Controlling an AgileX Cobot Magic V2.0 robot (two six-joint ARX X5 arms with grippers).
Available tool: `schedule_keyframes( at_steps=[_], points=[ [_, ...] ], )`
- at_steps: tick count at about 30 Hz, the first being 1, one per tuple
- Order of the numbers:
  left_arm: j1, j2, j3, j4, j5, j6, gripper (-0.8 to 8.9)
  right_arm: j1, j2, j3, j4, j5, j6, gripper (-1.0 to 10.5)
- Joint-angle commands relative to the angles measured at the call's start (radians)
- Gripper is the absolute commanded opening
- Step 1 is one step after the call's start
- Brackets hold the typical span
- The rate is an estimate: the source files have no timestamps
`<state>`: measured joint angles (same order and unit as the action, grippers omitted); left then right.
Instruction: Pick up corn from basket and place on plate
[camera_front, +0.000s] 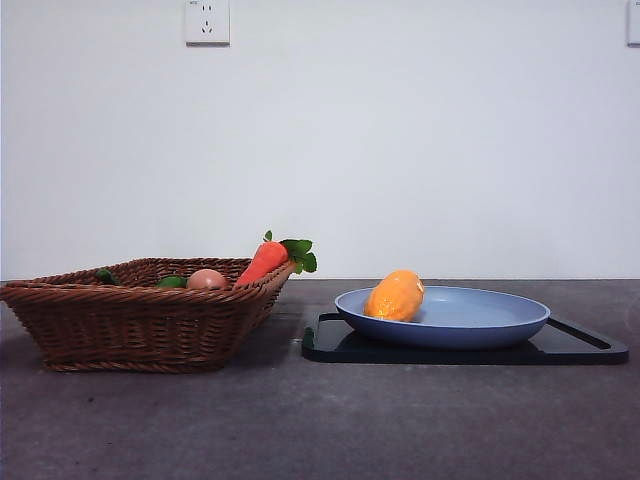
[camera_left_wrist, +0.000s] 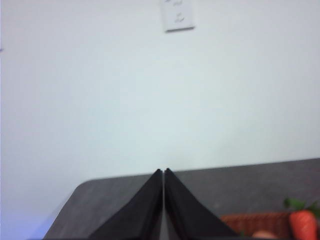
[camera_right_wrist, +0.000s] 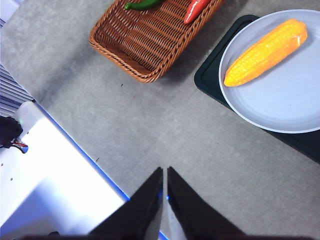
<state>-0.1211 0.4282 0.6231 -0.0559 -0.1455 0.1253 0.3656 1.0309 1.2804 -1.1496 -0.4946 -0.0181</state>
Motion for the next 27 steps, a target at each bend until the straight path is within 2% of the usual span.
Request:
schedule_keyframes(
  at_steps=[1,6,11,27],
  points=[
    [0.022,-0.072,-0.132,0.051,0.007,0.015,0.08,0.004,0.005,0.015,0.006,-0.002,0.01,0.0],
    [0.036,-0.181,-0.314,0.056,0.007,0.003,0.08,0.004,0.005,0.015,0.006,-0.002,0.01,0.0],
    [0.036,-0.266,-0.447,0.055,0.007,-0.054,0.08,0.004,0.005,0.015,0.006,-0.002,0.01,0.0],
    [0.036,-0.409,-0.621,0.03,0.007,-0.093,0.08,0.004,0.005,0.015,0.006,-0.002,0.01,0.0]
  ],
)
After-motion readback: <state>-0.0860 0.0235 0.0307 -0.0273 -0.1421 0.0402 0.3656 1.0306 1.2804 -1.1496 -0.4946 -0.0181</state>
